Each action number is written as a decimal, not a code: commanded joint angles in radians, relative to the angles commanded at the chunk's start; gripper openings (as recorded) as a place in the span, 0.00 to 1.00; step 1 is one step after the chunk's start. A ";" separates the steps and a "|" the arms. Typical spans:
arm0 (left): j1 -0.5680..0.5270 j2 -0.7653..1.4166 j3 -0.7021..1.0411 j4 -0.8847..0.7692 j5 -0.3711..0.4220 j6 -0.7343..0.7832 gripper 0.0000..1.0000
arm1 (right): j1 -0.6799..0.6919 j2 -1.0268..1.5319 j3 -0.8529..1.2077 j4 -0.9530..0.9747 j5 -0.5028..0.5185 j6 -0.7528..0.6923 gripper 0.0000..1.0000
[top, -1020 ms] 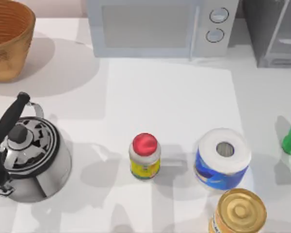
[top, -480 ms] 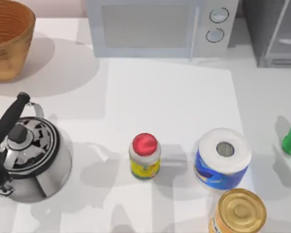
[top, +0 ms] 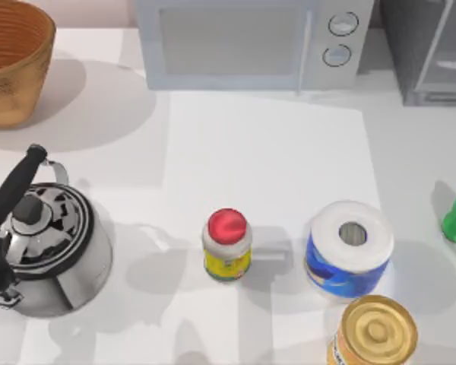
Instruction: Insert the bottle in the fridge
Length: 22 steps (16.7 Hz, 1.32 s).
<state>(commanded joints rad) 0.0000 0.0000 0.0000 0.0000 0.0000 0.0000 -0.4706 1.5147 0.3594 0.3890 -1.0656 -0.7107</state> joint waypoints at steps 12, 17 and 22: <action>0.000 0.000 0.000 0.000 0.000 0.000 1.00 | -0.025 0.105 0.020 0.063 -0.081 -0.025 1.00; 0.000 0.000 0.000 0.000 0.000 0.000 1.00 | 0.062 0.172 0.009 0.288 -0.017 0.119 1.00; 0.000 0.000 0.000 0.000 0.000 0.000 1.00 | 0.170 0.309 0.036 0.491 0.076 0.240 1.00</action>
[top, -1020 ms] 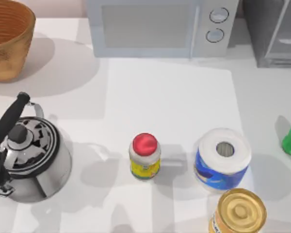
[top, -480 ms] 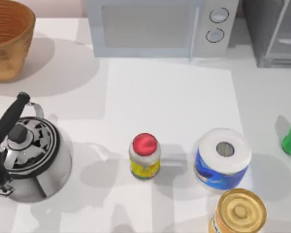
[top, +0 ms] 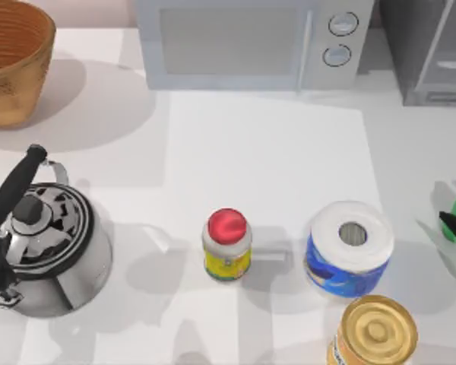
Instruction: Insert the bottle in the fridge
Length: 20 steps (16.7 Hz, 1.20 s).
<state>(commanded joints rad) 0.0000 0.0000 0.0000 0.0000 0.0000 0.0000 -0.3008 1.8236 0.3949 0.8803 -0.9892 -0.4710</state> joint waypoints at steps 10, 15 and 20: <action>0.000 0.000 0.000 0.000 0.000 0.000 1.00 | 0.011 0.011 0.003 0.012 0.010 0.009 0.63; 0.000 0.000 0.000 0.000 0.000 0.000 1.00 | 0.011 0.011 0.003 0.012 0.010 0.009 0.25; 0.000 0.000 0.000 0.000 0.000 0.000 1.00 | 0.011 0.011 0.003 0.012 0.010 0.009 0.01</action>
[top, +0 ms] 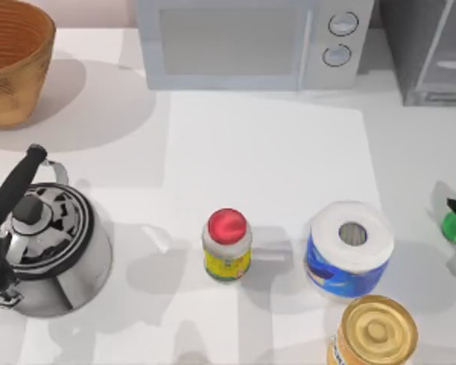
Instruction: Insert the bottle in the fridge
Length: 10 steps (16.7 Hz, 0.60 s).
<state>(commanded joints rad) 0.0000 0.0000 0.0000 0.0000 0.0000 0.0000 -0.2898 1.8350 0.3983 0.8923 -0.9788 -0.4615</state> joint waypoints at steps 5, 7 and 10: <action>0.000 0.000 0.000 0.000 0.000 0.000 1.00 | 0.000 0.000 0.000 0.000 0.000 0.000 0.01; 0.000 0.000 0.000 0.000 0.000 0.000 1.00 | -0.002 0.000 -0.001 0.000 0.000 0.001 0.01; 0.000 0.000 0.000 0.000 0.000 0.000 1.00 | -0.017 -0.015 0.031 -0.034 -0.004 -0.019 0.01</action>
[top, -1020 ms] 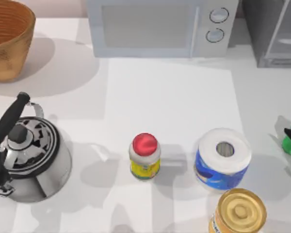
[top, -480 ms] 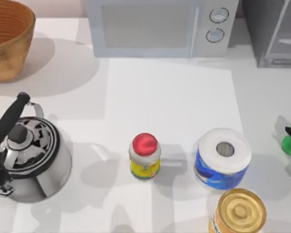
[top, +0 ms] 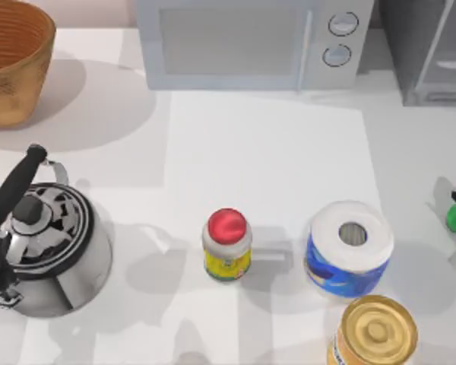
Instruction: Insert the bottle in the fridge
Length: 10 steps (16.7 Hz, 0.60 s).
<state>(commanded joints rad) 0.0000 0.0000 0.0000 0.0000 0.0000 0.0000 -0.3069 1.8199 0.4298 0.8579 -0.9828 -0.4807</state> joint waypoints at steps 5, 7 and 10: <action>0.000 0.000 0.000 0.000 0.000 0.000 1.00 | -0.080 -0.053 0.162 -0.264 -0.040 -0.136 0.01; 0.000 0.000 0.000 0.000 0.000 0.000 1.00 | -0.119 -0.071 0.227 -0.433 -0.066 -0.217 0.01; 0.000 0.000 0.000 0.000 0.000 0.000 1.00 | -0.184 -0.090 0.302 -0.688 -0.114 -0.349 0.01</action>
<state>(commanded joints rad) 0.0000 0.0000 0.0000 0.0000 0.0000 0.0000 -0.4910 1.7295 0.7316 0.1696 -1.0964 -0.8300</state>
